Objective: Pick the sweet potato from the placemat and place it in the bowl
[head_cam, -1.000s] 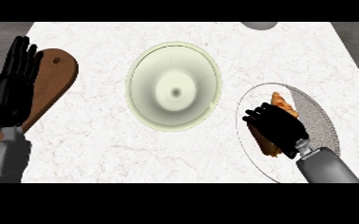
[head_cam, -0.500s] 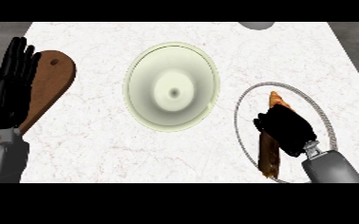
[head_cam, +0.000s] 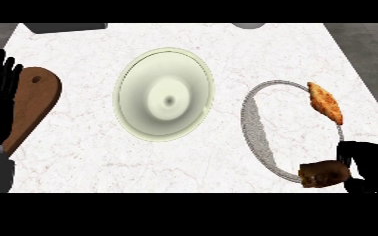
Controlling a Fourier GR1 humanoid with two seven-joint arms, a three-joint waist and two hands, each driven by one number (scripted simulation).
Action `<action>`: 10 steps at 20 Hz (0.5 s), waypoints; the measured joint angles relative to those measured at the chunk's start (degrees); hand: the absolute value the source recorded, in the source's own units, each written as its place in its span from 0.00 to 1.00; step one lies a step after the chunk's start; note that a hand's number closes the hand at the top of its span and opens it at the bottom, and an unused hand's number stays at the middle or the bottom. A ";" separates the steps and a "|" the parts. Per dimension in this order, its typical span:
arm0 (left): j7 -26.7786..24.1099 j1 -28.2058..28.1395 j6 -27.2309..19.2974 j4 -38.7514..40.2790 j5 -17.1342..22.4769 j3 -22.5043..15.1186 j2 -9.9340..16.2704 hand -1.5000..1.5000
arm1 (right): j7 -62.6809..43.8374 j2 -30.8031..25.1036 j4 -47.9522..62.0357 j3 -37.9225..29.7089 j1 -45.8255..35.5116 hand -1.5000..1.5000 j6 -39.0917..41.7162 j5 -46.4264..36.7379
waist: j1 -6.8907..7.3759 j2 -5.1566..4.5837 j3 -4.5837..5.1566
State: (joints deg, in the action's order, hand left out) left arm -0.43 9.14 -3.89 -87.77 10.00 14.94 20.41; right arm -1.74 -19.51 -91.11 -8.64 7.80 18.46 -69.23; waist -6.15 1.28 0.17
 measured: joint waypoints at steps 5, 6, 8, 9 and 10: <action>-0.63 -0.04 1.19 -0.17 0.48 -0.33 -0.21 0.50 | -5.36 2.47 -16.62 -7.19 10.32 1.00 0.94 3.90 | 1.89 -0.45 0.00; -0.03 0.28 1.15 -0.79 0.48 -0.68 -0.32 0.50 | -6.41 3.13 -19.94 -8.29 11.53 1.00 1.32 4.57 | 2.37 -0.53 -0.01; 0.13 0.97 1.13 -0.67 0.22 -1.05 -0.42 0.50 | -7.33 4.55 -27.49 -10.04 15.65 1.00 2.02 5.92 | 2.81 -0.65 -0.03; 0.24 0.94 1.10 -0.91 0.05 -1.28 -0.54 0.50 | -7.84 5.15 -31.54 -10.78 17.12 1.00 3.26 7.05 | 3.07 -0.69 -0.03; 0.40 0.96 1.18 -1.10 0.05 -1.44 -0.61 0.50 | -7.96 6.40 -35.45 -10.74 18.83 1.00 3.93 8.16 | 3.21 -0.69 -0.03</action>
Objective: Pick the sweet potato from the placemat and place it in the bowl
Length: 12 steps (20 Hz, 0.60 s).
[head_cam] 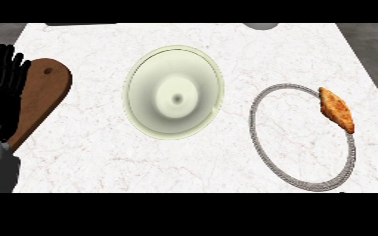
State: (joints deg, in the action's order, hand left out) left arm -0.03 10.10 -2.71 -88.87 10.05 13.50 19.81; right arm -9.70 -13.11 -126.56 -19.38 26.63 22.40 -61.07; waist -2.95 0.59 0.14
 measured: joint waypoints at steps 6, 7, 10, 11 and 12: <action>0.04 1.23 -0.04 0.80 -0.48 -0.85 -0.64 0.50 | -1.77 1.05 -8.38 -0.79 -4.15 1.00 5.48 4.06 | 1.08 -0.19 0.05; 0.42 1.34 0.62 0.53 0.19 -0.51 -0.16 0.50 | -2.30 1.40 -8.56 -0.39 -5.92 1.00 6.04 4.18 | 1.40 -0.14 0.08; 0.08 1.74 0.75 1.06 0.11 -0.38 -0.03 0.50 | -3.46 3.22 -8.97 1.64 -10.62 1.00 7.58 4.56 | 1.58 -0.13 0.11; -0.35 1.48 0.92 1.28 0.04 -0.50 -0.20 0.50 | -4.27 4.31 -9.03 2.46 -12.56 1.00 8.05 4.70 | 1.69 -0.12 0.13; -0.76 1.30 0.95 1.44 -0.07 -0.64 -0.43 0.50 | -4.94 5.47 -9.03 3.48 -14.48 1.00 8.53 4.84 | 1.82 -0.12 0.14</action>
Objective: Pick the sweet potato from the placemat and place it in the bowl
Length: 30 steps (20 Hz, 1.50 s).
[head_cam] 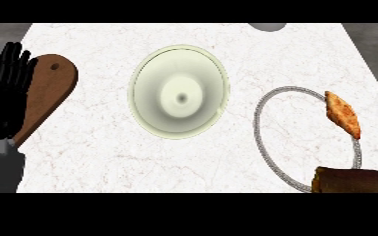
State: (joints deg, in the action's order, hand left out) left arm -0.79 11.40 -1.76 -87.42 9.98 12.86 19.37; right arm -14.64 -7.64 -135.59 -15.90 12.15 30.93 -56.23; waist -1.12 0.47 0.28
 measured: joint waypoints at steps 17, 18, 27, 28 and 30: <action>-0.27 3.41 0.48 2.93 -0.83 -1.14 -0.64 0.50 | -39.13 7.24 9.07 22.99 -43.15 1.00 4.00 6.93 | 2.04 -0.32 -0.08; -0.41 3.42 0.06 2.80 -1.31 -1.51 -1.04 0.50 | -40.58 7.25 10.74 24.39 -44.86 1.00 3.07 7.83 | 2.05 -0.32 -0.09; -1.35 4.38 1.05 4.40 -0.98 -0.60 -0.58 0.50 | -46.30 7.31 31.79 32.67 -55.79 1.00 -8.12 12.45 | 2.35 -0.56 -0.18; -0.78 3.90 0.89 3.34 -1.04 -0.82 -0.73 0.50 | -46.17 7.31 34.08 33.42 -56.10 1.00 -9.80 12.45 | 2.47 -0.55 -0.20; -0.08 3.82 0.85 2.67 -0.96 -0.79 -0.69 0.50 | -45.20 7.33 39.41 34.96 -56.99 1.00 -13.31 11.94 | 2.54 -0.59 -0.22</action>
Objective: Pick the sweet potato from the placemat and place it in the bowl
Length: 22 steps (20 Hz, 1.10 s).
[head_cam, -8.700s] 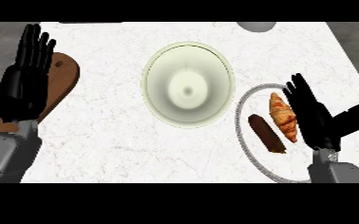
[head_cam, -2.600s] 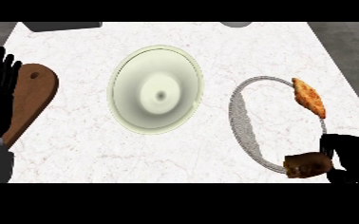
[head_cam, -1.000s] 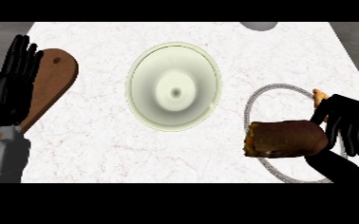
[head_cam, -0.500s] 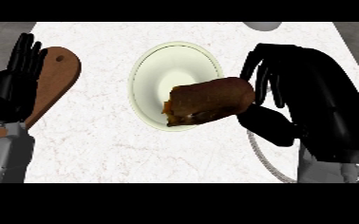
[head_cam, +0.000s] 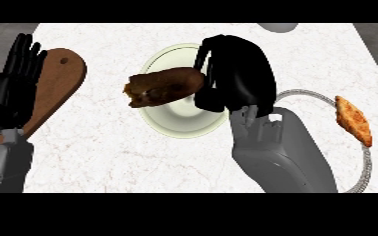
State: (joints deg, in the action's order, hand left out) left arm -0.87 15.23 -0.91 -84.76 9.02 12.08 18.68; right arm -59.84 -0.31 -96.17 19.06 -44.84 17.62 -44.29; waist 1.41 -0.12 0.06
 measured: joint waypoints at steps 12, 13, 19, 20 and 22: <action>0.23 0.46 0.14 0.10 -0.15 -0.05 -0.47 0.50 | 2.01 0.09 22.02 2.50 1.23 0.00 -21.65 0.82 | 0.20 -0.21 -0.07; 0.57 0.76 0.02 -0.14 -0.16 -0.18 -0.58 0.50 | 2.79 0.10 23.15 2.59 1.50 0.00 -24.48 1.91 | 0.29 -0.24 -0.07; 0.13 0.27 -0.31 -0.16 -0.84 -0.68 -1.29 0.50 | 9.88 0.19 26.59 2.77 2.58 0.00 -41.08 5.58 | 0.19 -0.25 -0.09; -0.31 -0.41 -0.06 -0.32 -0.72 -0.44 -1.19 0.50 | 10.77 0.19 26.51 2.28 2.55 0.00 -43.51 5.05 | 0.11 -0.20 -0.10; -0.48 -0.96 -0.15 -0.56 -0.66 0.01 -1.06 0.50 | 13.19 -0.23 25.70 1.00 3.93 0.00 -47.62 3.84 | -0.38 -0.07 -0.09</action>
State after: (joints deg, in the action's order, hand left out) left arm -1.35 14.26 -1.06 -85.31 8.37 12.09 17.63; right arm -46.64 -0.53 -70.47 20.07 -40.90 -30.00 -40.46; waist 1.03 -0.19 -0.03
